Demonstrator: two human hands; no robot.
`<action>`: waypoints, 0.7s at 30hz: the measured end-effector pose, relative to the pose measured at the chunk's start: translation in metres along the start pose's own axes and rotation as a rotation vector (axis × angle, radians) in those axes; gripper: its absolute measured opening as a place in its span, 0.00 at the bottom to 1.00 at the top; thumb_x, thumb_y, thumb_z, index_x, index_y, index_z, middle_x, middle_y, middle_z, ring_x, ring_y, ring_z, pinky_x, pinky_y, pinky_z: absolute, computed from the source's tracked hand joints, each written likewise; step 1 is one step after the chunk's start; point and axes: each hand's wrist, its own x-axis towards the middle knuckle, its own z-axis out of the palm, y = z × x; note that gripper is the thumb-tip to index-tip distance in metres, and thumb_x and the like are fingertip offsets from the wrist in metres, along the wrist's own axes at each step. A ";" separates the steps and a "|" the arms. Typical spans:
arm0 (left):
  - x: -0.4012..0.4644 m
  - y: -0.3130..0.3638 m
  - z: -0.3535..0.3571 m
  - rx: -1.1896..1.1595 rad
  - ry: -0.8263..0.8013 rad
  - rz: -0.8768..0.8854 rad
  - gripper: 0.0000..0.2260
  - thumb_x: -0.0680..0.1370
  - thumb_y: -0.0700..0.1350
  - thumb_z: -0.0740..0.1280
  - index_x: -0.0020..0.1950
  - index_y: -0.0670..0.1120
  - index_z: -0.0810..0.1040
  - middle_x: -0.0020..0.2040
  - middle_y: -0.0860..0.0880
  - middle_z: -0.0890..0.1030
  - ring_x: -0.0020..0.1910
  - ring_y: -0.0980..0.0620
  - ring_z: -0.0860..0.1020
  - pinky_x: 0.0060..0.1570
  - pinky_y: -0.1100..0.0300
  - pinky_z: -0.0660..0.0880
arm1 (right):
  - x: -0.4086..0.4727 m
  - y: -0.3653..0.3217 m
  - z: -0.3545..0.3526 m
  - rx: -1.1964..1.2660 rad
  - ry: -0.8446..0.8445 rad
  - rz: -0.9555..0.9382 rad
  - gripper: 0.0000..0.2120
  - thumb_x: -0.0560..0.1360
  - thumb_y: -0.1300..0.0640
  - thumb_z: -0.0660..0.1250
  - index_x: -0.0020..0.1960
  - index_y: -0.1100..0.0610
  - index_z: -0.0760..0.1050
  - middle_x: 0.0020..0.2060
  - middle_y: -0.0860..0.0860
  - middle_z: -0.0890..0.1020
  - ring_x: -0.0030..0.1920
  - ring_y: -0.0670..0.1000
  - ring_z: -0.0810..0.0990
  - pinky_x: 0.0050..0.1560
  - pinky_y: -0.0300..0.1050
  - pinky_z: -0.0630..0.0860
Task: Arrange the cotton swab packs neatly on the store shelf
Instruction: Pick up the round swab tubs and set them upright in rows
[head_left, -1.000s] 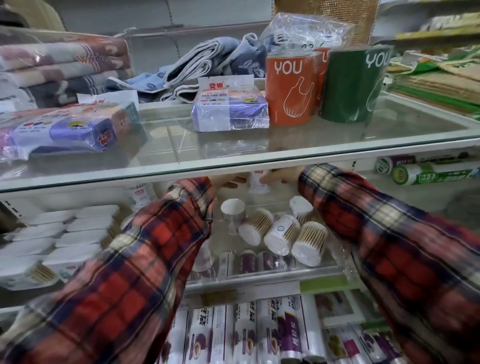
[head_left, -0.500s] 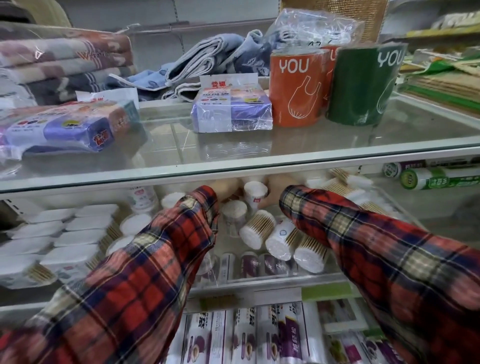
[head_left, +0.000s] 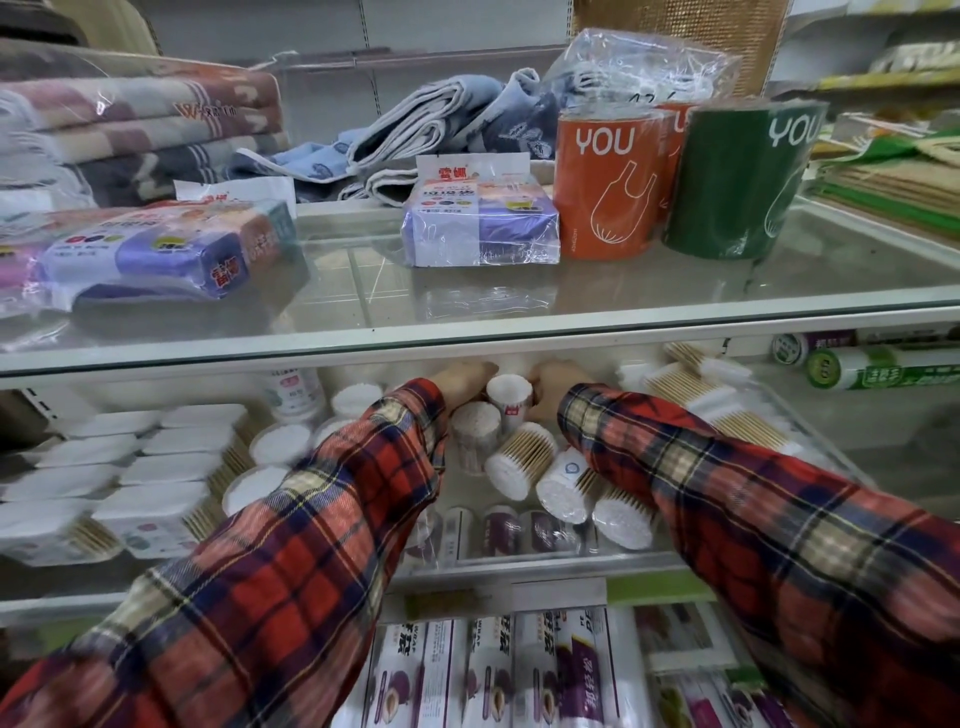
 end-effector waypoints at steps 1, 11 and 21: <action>0.000 -0.001 0.000 -0.028 -0.002 -0.014 0.13 0.81 0.50 0.59 0.48 0.43 0.77 0.39 0.47 0.81 0.35 0.51 0.78 0.35 0.61 0.73 | 0.001 0.001 0.001 0.005 0.004 -0.009 0.12 0.69 0.51 0.70 0.48 0.57 0.81 0.44 0.54 0.84 0.44 0.54 0.80 0.45 0.41 0.73; -0.011 0.014 -0.003 0.418 0.057 0.118 0.16 0.79 0.46 0.65 0.62 0.37 0.76 0.60 0.41 0.78 0.55 0.46 0.76 0.60 0.54 0.73 | -0.015 0.000 -0.023 0.099 0.025 0.066 0.18 0.75 0.56 0.66 0.64 0.59 0.71 0.60 0.55 0.78 0.60 0.55 0.76 0.63 0.47 0.71; -0.028 0.005 0.001 0.971 0.092 0.207 0.23 0.70 0.48 0.75 0.62 0.42 0.75 0.59 0.43 0.79 0.58 0.45 0.77 0.56 0.55 0.75 | -0.077 -0.025 -0.006 -0.052 -0.051 -0.067 0.33 0.57 0.31 0.72 0.48 0.56 0.73 0.34 0.47 0.74 0.37 0.50 0.75 0.36 0.42 0.70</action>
